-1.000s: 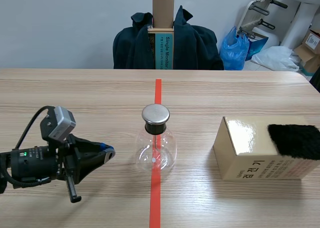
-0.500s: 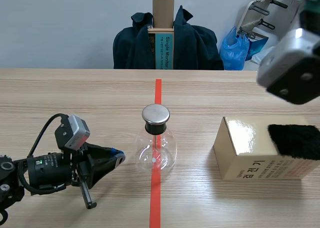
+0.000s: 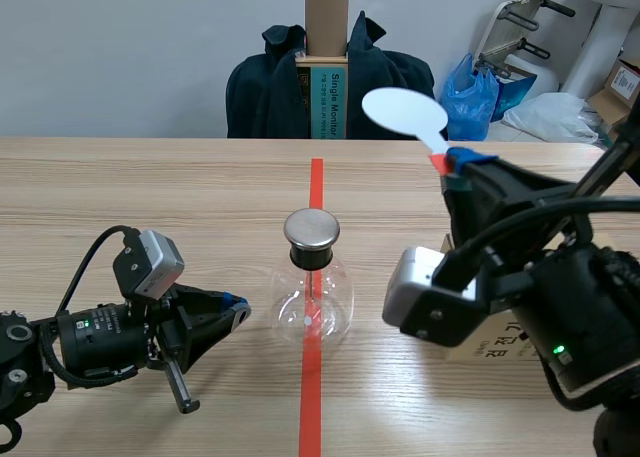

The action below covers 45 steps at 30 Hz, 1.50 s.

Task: Do the electroscope experiment.
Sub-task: 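Bring the plate to the electroscope and point at the metal foil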

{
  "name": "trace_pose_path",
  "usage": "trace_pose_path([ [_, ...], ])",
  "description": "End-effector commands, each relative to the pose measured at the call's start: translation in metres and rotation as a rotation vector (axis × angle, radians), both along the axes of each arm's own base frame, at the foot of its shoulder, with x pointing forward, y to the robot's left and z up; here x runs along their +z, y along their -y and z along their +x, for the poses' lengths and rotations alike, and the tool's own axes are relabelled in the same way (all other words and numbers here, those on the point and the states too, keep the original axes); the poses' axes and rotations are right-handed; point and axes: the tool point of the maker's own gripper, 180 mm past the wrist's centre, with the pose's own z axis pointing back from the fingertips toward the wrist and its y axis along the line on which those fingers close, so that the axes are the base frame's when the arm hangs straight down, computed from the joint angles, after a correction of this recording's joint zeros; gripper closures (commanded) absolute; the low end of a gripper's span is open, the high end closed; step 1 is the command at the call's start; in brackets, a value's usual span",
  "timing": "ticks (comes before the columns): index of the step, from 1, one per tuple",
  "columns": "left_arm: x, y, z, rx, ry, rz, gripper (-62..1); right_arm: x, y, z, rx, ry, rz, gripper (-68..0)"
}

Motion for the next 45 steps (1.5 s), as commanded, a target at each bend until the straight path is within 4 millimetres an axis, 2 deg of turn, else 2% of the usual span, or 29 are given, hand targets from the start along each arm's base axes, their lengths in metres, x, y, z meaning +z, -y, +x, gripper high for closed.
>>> trace_pose_path([
  [1, 0.013, 0.005, 0.007, 0.002, 0.03, -0.034, -2.1, 0.006, 0.001, 0.002, 0.001, 0.026, -0.002, -0.8],
  [8, 0.013, 0.005, 0.007, 0.002, 0.03, -0.034, -2.1, -0.027, -0.007, -0.007, 0.03, -0.053, -0.034, -0.8],
  [19, 0.013, 0.005, 0.007, 0.003, 0.031, -0.034, -2.1, -0.059, -0.001, -0.012, 0.027, -0.123, -0.09, -0.8],
  [30, 0.012, 0.005, 0.006, 0.003, 0.028, -0.034, -2.1, -0.05, -0.003, -0.002, 0.045, -0.079, -0.092, -0.8],
  [37, 0.012, 0.005, 0.006, 0.003, 0.028, -0.034, -2.1, -0.049, -0.013, -0.008, 0.108, -0.07, -0.095, -0.8],
  [45, 0.012, 0.005, 0.006, 0.003, 0.028, -0.034, -2.1, -0.049, -0.034, -0.024, 0.253, -0.057, -0.104, -0.8],
])
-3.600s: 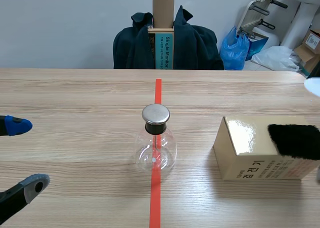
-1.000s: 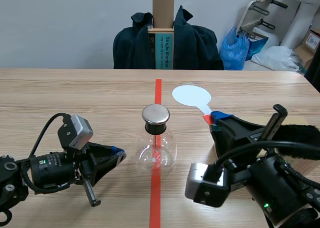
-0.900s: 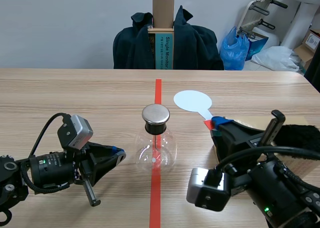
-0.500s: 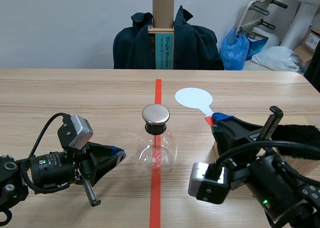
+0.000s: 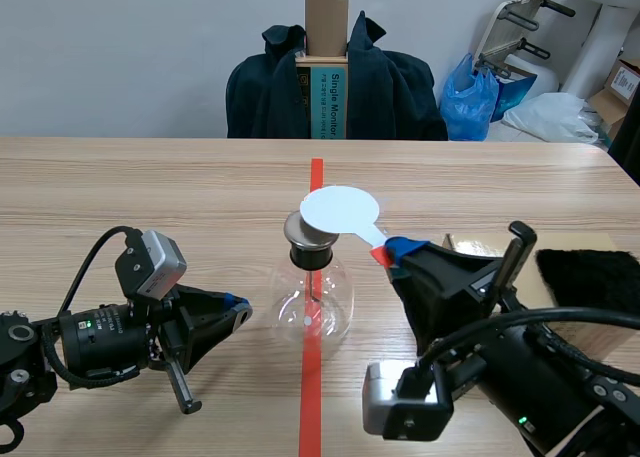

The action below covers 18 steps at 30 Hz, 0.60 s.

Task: Do the electroscope experiment.
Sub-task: 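Bring the plate to the electroscope and point at the metal foil, then move the plate toward and away from the electroscope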

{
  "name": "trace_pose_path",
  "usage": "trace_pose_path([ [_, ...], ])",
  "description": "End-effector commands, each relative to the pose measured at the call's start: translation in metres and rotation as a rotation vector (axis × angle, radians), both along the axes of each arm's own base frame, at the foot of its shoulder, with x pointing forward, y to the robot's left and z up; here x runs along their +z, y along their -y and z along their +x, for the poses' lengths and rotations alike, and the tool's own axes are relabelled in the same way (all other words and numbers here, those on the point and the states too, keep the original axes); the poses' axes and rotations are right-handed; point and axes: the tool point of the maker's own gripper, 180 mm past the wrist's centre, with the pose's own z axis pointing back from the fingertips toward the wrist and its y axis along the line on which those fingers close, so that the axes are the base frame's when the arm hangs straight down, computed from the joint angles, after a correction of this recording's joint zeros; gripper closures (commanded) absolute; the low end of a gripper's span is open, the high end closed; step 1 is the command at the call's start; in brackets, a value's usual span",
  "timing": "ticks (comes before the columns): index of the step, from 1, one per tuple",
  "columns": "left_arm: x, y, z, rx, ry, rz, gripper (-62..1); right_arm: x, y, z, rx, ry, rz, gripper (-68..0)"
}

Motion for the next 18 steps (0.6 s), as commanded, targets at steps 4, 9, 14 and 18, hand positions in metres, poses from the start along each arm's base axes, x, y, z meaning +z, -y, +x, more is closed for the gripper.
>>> trace_pose_path([
  [4, 0.013, 0.0042, 0.0062, 0.003, 0.032, -0.038, -2.1, 0.0104, -0.0066, -0.003, 0.057, 0.045, 0.001, -0.8],
  [9, 0.013, 0.0042, 0.0062, 0.003, 0.032, -0.038, -2.1, 0.01, -0.0101, -0.0065, 0.084, 0.047, -0.004, -0.8],
  [14, 0.013, 0.0042, 0.0062, 0.003, 0.032, -0.038, -2.1, 0.0096, -0.0104, -0.0068, 0.087, 0.049, -0.008, -0.8],
  [18, 0.013, 0.0042, 0.0062, 0.003, 0.032, -0.038, -2.1, 0.0096, -0.0103, -0.0067, 0.086, 0.049, -0.008, -0.8],
])
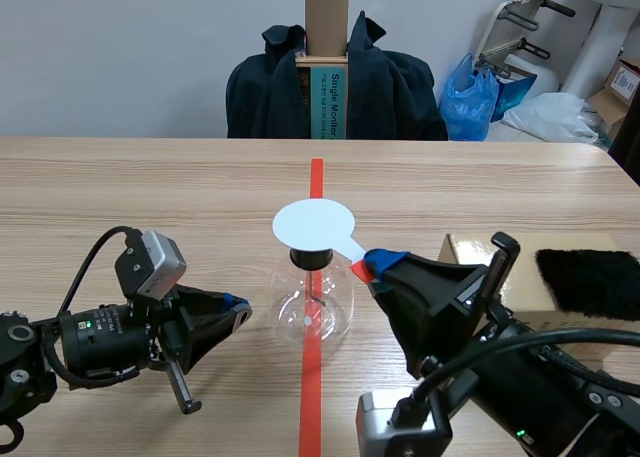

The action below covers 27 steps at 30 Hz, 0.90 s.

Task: Do the electroscope experiment.
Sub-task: 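Move the plate toward and away from the electroscope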

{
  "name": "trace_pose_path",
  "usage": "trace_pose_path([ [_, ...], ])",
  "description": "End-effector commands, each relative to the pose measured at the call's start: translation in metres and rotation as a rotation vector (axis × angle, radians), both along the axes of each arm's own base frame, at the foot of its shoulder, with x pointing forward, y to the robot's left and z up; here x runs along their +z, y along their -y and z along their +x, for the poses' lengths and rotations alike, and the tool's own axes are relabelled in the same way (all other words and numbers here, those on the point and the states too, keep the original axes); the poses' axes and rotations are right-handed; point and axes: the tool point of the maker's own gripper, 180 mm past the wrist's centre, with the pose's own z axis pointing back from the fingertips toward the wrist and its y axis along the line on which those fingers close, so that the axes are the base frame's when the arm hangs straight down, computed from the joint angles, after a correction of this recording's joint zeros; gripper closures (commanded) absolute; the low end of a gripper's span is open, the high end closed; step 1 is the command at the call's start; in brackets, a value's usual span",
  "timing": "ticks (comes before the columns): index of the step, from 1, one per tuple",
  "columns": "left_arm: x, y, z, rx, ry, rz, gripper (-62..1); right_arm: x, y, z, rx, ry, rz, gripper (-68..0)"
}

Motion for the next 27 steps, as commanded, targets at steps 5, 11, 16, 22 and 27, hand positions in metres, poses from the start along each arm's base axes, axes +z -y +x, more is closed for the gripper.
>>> trace_pose_path([
  [5, 0.013, 0.004, 0.006, 0.003, 0.032, -0.038, -2.1, 0.011, 0.004, 0.007, -0.023, 0.04, 0.01, -0.8],
  [11, 0.013, 0.004, 0.006, 0.003, 0.032, -0.038, -2.1, 0.011, 0.02, 0.022, -0.144, 0.037, 0.011, -0.8],
  [16, 0.013, 0.004, 0.006, 0.003, 0.032, -0.038, -2.1, 0.01, 0.037, 0.033, -0.259, 0.035, 0.011, -0.8],
  [22, 0.013, 0.004, 0.006, 0.003, 0.032, -0.038, -2.1, 0.01, 0.055, 0.043, -0.37, 0.032, 0.012, -0.8],
  [27, 0.013, 0.004, 0.006, 0.003, 0.032, -0.038, -2.1, 0.01, 0.064, 0.047, -0.427, 0.031, 0.012, -0.8],
])
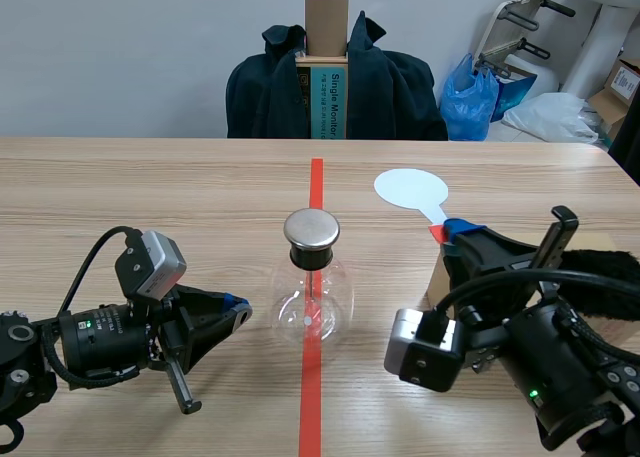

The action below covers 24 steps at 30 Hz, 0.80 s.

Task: Do the electroscope experiment.
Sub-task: 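Move the plate toward and away from the electroscope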

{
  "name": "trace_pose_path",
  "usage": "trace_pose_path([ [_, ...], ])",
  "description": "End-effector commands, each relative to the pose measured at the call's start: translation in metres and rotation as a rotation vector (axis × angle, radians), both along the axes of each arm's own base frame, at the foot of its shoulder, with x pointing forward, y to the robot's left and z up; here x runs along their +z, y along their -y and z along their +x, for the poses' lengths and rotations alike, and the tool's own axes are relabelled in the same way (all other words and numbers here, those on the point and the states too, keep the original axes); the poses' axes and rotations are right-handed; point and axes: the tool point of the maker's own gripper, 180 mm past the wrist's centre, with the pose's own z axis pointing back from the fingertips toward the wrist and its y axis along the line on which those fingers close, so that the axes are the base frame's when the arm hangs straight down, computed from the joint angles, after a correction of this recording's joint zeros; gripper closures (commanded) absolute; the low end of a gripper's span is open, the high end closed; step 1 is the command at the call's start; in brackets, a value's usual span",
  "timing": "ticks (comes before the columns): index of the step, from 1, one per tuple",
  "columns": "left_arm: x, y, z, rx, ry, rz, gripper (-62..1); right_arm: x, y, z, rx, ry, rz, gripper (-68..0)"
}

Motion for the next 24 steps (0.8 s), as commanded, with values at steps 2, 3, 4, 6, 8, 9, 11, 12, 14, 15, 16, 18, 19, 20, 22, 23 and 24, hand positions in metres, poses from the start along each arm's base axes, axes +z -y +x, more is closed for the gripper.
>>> trace_pose_path([
  [2, 0.013, 0.004, 0.006, 0.003, 0.032, -0.038, -2.1, 0.012, 0.002, 0.005, -0.007, 0.04, 0.009, -0.8],
  [3, 0.013, 0.004, 0.006, 0.003, 0.032, -0.038, -2.1, 0.012, 0.002, 0.005, -0.006, 0.04, 0.009, -0.8],
  [4, 0.013, 0.004, 0.006, 0.003, 0.032, -0.038, -2.1, 0.012, 0.002, 0.005, -0.006, 0.04, 0.009, -0.8],
  [6, 0.013, 0.004, 0.006, 0.003, 0.032, -0.038, -2.1, 0.012, -0.002, 0.003, 0.016, 0.041, 0.009, -0.8],
  [8, 0.013, 0.004, 0.006, 0.003, 0.032, -0.038, -2.1, 0.012, -0.008, 0.0, 0.053, 0.041, 0.009, -0.8],
  [9, 0.013, 0.004, 0.006, 0.003, 0.032, -0.038, -2.1, 0.012, -0.011, -0.001, 0.075, 0.042, 0.009, -0.8],
  [11, 0.013, 0.004, 0.006, 0.003, 0.032, -0.038, -2.1, 0.012, -0.019, -0.005, 0.123, 0.043, 0.009, -0.8],
  [12, 0.013, 0.004, 0.006, 0.003, 0.032, -0.038, -2.1, 0.012, -0.023, -0.008, 0.149, 0.044, 0.009, -0.8],
  [14, 0.013, 0.004, 0.006, 0.003, 0.032, -0.038, -2.1, 0.012, -0.031, -0.013, 0.2, 0.044, 0.009, -0.8],
  [15, 0.013, 0.004, 0.006, 0.003, 0.032, -0.038, -2.1, 0.012, -0.035, -0.015, 0.225, 0.045, 0.008, -0.8],
  [16, 0.013, 0.004, 0.006, 0.003, 0.032, -0.038, -2.1, 0.012, -0.038, -0.018, 0.251, 0.046, 0.008, -0.8],
  [18, 0.013, 0.004, 0.006, 0.003, 0.032, -0.038, -2.1, 0.012, -0.045, -0.023, 0.3, 0.047, 0.008, -0.8],
  [19, 0.013, 0.004, 0.006, 0.003, 0.032, -0.038, -2.1, 0.012, -0.049, -0.026, 0.323, 0.047, 0.008, -0.8],
  [20, 0.013, 0.004, 0.006, 0.003, 0.032, -0.038, -2.1, 0.012, -0.051, -0.028, 0.344, 0.047, 0.007, -0.8],
  [22, 0.013, 0.004, 0.006, 0.003, 0.032, -0.038, -2.1, 0.012, -0.056, -0.032, 0.377, 0.048, 0.007, -0.8],
  [23, 0.013, 0.004, 0.006, 0.003, 0.032, -0.038, -2.1, 0.012, -0.057, -0.034, 0.39, 0.048, 0.007, -0.8],
  [24, 0.013, 0.004, 0.006, 0.003, 0.032, -0.038, -2.1, 0.012, -0.059, -0.035, 0.4, 0.048, 0.006, -0.8],
])
